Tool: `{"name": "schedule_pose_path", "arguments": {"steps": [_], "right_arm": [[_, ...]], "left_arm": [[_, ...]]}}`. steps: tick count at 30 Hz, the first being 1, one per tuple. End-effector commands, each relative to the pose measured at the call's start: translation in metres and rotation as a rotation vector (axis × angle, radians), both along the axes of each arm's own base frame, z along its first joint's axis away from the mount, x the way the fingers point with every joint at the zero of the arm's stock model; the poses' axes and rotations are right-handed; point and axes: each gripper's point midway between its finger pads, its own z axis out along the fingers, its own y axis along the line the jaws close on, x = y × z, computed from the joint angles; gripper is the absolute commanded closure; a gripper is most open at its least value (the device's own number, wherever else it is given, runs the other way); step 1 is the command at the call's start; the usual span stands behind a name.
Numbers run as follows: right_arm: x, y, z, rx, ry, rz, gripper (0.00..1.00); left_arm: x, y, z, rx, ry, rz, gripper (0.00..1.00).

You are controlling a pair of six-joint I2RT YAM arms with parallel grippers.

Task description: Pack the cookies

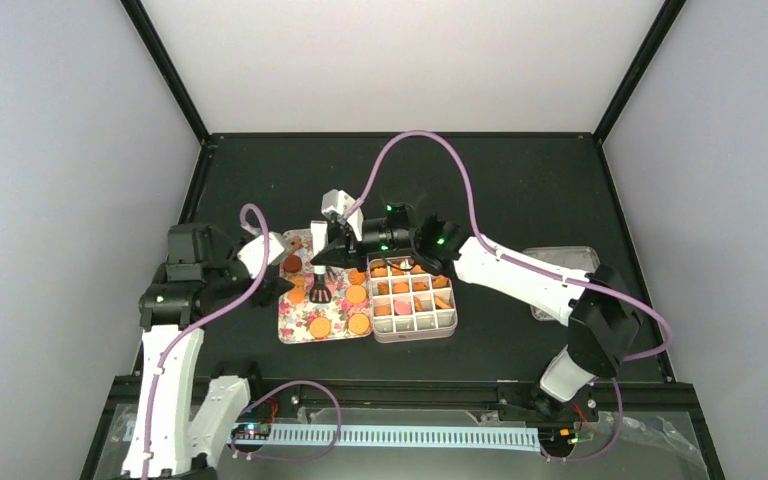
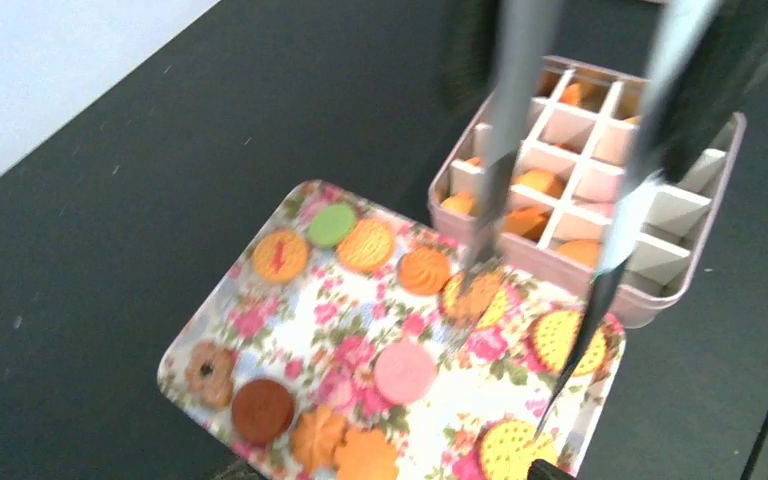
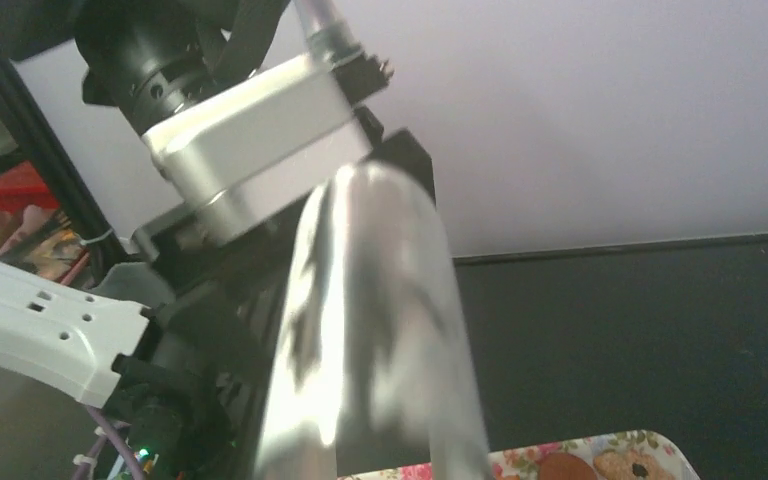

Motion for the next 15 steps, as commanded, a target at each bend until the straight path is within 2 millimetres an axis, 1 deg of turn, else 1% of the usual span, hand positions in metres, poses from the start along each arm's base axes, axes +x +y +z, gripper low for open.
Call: {"name": "schedule_pose_path", "arguments": {"steps": [1, 3, 5, 7, 10, 15], "right_arm": [[0.012, 0.002, -0.005, 0.014, -0.059, -0.072, 0.65], [0.019, 0.007, -0.016, -0.006, -0.056, -0.098, 0.65], [0.023, 0.011, -0.027, -0.021, -0.057, -0.114, 0.65], [0.026, 0.015, -0.034, -0.026, -0.056, -0.127, 0.65], [0.029, 0.022, -0.044, -0.03, -0.06, -0.143, 0.66], [0.039, 0.037, -0.053, -0.026, -0.081, -0.184, 0.65]], "left_arm": [[0.0, 0.029, -0.013, 0.044, 0.035, 0.02, 0.27], [0.015, 0.05, -0.028, 0.049, 0.073, 0.071, 0.26], [0.032, 0.073, -0.041, 0.014, 0.127, 0.144, 0.25], [0.046, 0.086, -0.051, -0.031, 0.197, 0.182, 0.25], [0.057, 0.086, -0.059, -0.107, 0.27, 0.185, 0.23], [0.067, 0.084, -0.052, -0.173, 0.233, 0.206, 0.22]]}}
